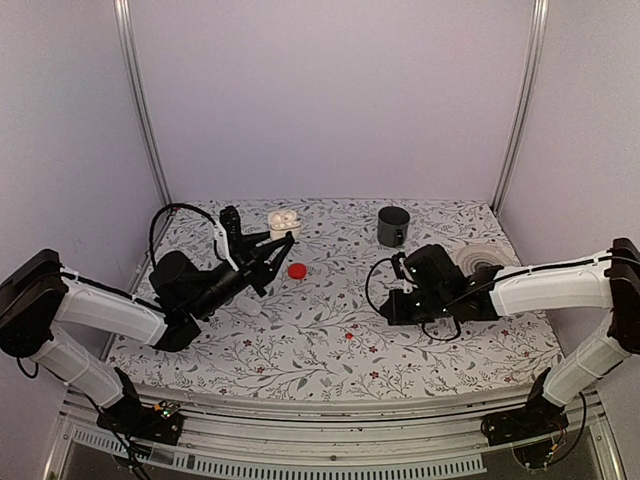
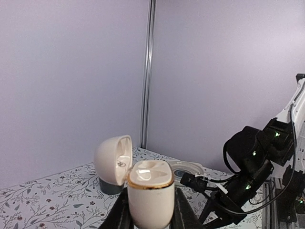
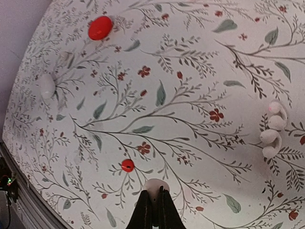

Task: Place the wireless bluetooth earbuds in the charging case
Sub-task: Place the right earbud at the center of the board.

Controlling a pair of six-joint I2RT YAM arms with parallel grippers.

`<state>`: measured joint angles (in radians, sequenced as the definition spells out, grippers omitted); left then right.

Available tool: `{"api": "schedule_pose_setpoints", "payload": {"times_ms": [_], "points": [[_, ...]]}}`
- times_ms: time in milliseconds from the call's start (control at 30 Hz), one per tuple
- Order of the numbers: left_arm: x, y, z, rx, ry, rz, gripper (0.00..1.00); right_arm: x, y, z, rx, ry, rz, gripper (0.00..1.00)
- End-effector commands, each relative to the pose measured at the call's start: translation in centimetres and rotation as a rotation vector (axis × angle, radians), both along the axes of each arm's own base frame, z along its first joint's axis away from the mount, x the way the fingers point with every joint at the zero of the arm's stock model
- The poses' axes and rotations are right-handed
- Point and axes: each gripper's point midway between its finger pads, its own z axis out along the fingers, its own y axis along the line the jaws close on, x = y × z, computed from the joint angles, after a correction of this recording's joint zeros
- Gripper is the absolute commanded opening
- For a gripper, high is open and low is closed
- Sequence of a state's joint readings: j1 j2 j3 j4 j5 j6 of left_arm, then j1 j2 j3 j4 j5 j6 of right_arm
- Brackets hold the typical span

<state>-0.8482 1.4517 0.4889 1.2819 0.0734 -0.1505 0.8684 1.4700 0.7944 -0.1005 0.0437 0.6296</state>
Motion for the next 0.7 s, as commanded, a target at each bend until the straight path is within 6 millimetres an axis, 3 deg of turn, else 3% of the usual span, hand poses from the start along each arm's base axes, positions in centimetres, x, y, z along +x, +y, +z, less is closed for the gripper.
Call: {"api": "schedule_pose_setpoints", "payload": {"times_ms": [0, 100, 233, 367, 500, 667], "points": [[0.2, 0.6, -0.9, 0.013, 0.036, 0.02, 0.0, -0.5, -1.7, -4.6, -0.175, 0.144, -0.119, 0.04], [0.2, 0.6, -0.9, 0.009, 0.039, 0.019, 0.0, -1.4, -1.5, -7.0, -0.219, 0.218, -0.122, 0.04], [0.0, 0.5, -0.8, 0.009, 0.037, 0.013, 0.0, -1.9, -1.2, -7.7, -0.205, 0.259, -0.13, 0.07], [0.0, 0.6, -0.9, 0.014, 0.037, 0.014, 0.0, -2.0, -0.7, -7.5, -0.193, 0.274, -0.111, 0.18], [0.0, 0.6, -1.0, 0.016, 0.04, 0.013, 0.0, -2.0, -0.2, -6.6, -0.18, 0.27, -0.085, 0.35], [0.0, 0.6, -1.1, 0.016, 0.041, 0.013, 0.0, -1.6, 0.2, -4.8, -0.159, 0.256, -0.069, 0.37]]}}
